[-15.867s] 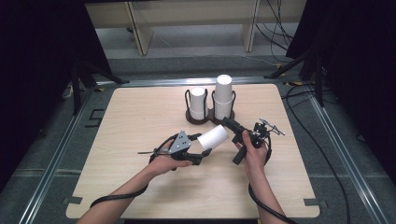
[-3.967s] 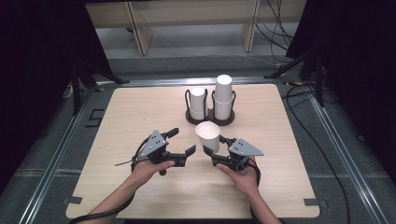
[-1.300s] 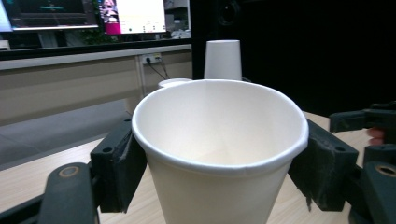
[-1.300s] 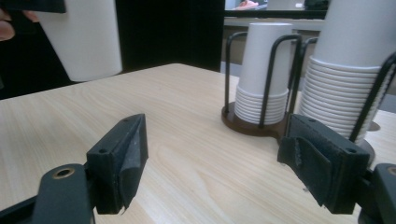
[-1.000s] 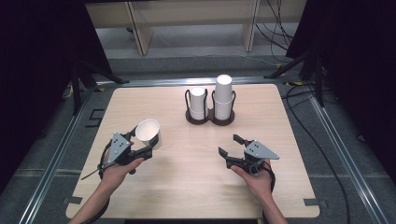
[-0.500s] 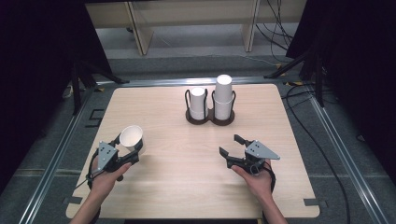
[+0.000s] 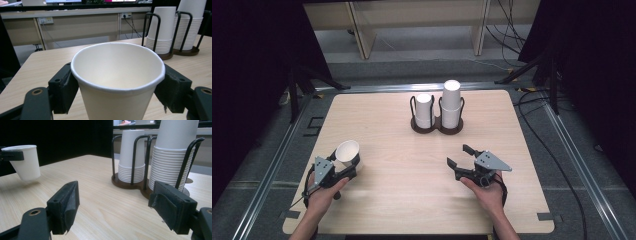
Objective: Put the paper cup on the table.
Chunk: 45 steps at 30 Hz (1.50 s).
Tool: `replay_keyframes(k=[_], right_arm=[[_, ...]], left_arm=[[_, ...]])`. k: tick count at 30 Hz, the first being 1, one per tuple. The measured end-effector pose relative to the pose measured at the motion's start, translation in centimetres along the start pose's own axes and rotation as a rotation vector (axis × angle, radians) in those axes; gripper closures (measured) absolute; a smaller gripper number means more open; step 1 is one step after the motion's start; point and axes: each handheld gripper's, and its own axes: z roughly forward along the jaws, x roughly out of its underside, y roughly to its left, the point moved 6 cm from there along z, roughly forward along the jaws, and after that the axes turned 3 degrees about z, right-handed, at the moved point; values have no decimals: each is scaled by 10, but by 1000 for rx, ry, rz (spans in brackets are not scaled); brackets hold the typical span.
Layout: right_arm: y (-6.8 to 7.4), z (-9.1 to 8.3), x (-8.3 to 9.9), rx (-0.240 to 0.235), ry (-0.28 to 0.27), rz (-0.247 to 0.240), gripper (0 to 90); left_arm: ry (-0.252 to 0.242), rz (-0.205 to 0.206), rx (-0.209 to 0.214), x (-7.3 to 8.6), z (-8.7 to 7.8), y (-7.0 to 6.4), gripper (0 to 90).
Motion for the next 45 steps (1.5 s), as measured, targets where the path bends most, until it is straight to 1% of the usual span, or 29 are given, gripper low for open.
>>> replay_keyframes(k=[4,5,6,9,10,12,13,14,15,16,17,18,20,21,22,26,27,30,32,33,34,35,36,37,38,39,42,44,45], right_arm=[[-1,0,0,3,-10,4,232],[-1,0,-1,7,-16,1,232],[-1,0,-1,7,-16,1,232],[0,0,0,-1,-5,12,232],[0,0,0,-1,-5,12,233],[0,0,0,-1,-6,12,232],[0,0,0,0,-11,5,233],[-2,1,-2,5,-28,-25,232],[-2,1,-2,3,-25,-30,232],[-1,1,-2,3,-20,-21,232],[-1,1,-2,3,-20,-21,232],[0,0,0,-5,-6,5,233],[0,0,0,1,-5,8,232],[-2,1,-1,9,-23,-18,232],[-3,1,-2,10,-27,-26,232],[-3,0,-1,21,-22,-30,232],[-3,0,-1,11,-17,-27,231],[-3,0,-1,10,-24,-27,229],[-3,0,0,7,-11,-19,226],[-1,-1,2,10,10,8,222],[-2,-2,1,23,11,-2,220],[-2,-2,1,22,10,-4,218],[-1,-1,1,0,-1,7,217],[-1,-1,1,0,-1,7,217],[-3,0,1,6,-12,2,216],[-2,-1,2,4,-5,16,215],[-3,-1,1,9,-15,9,215],[-2,-3,2,3,2,22,215],[-3,-2,2,4,-4,15,215]], left_arm=[[37,1,-8,5,1,1,248],[37,1,-8,5,1,1,248],[17,-1,-3,6,3,1,248],[33,-3,-12,10,3,1,248],[56,-3,-15,11,2,2,248],[41,-6,-15,11,4,2,247],[50,-6,-18,12,4,2,247],[47,-9,-13,12,4,2,247],[72,-9,-24,13,3,2,247],[55,-14,-18,13,5,2,247],[55,-14,-18,13,5,2,246],[76,-3,-21,15,4,3,246],[66,-8,-16,16,5,3,245],[66,-8,-16,16,5,3,245],[82,-16,-21,16,4,2,245],[85,-12,-17,16,5,2,240],[65,-10,-9,16,6,2,237],[75,-11,-7,17,5,2,231],[77,-10,-1,17,5,3,221],[83,-17,-4,18,4,3,197],[66,-28,3,17,5,3,174],[66,-28,3,17,5,3,141],[67,-34,0,17,4,4,123],[67,-34,0,17,4,4,89],[50,-38,8,15,4,3,59],[58,-33,8,15,2,3,43],[52,-18,10,13,1,2,13],[62,-14,10,13,-4,1,3],[44,-15,16,12,-7,1,0]])
